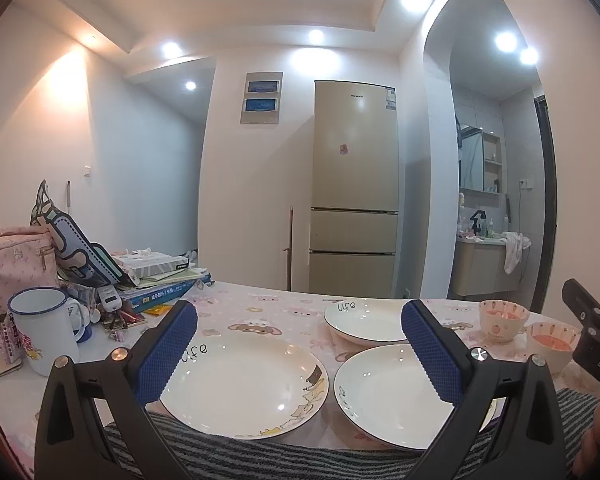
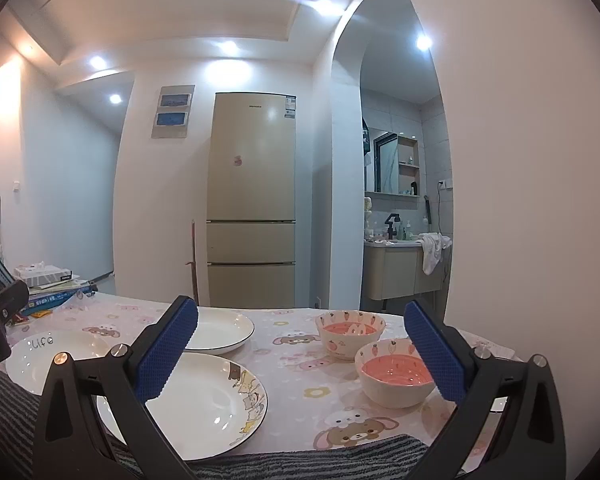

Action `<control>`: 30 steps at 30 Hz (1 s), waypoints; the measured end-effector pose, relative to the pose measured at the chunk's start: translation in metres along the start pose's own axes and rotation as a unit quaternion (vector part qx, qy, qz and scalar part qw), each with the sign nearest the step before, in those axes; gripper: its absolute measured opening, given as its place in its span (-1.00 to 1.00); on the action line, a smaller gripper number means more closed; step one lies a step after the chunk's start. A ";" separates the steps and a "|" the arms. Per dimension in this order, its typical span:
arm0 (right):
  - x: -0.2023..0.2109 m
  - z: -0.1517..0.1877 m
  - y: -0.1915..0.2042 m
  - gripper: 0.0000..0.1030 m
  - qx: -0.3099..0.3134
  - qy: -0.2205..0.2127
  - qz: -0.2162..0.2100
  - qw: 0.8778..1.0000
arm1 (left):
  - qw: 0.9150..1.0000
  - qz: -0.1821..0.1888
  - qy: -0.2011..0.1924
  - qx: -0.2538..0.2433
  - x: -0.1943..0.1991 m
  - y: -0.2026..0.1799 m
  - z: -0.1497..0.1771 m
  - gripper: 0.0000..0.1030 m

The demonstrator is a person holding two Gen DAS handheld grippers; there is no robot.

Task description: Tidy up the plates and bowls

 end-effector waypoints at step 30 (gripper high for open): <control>0.001 0.003 0.007 1.00 0.019 -0.006 0.002 1.000 | 1.000 0.003 -0.016 0.001 0.007 -0.002 -0.001 1.00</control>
Point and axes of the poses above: each gripper's, at about its wrist camera, not at the fingertips, and x roughly against the way its jaws point, y to its left, z to its underside, the point moved 2 cm from there along -x, roughly the way its jaws point, and after that the axes turned 7 degrees about z, right-handed, at the moved point
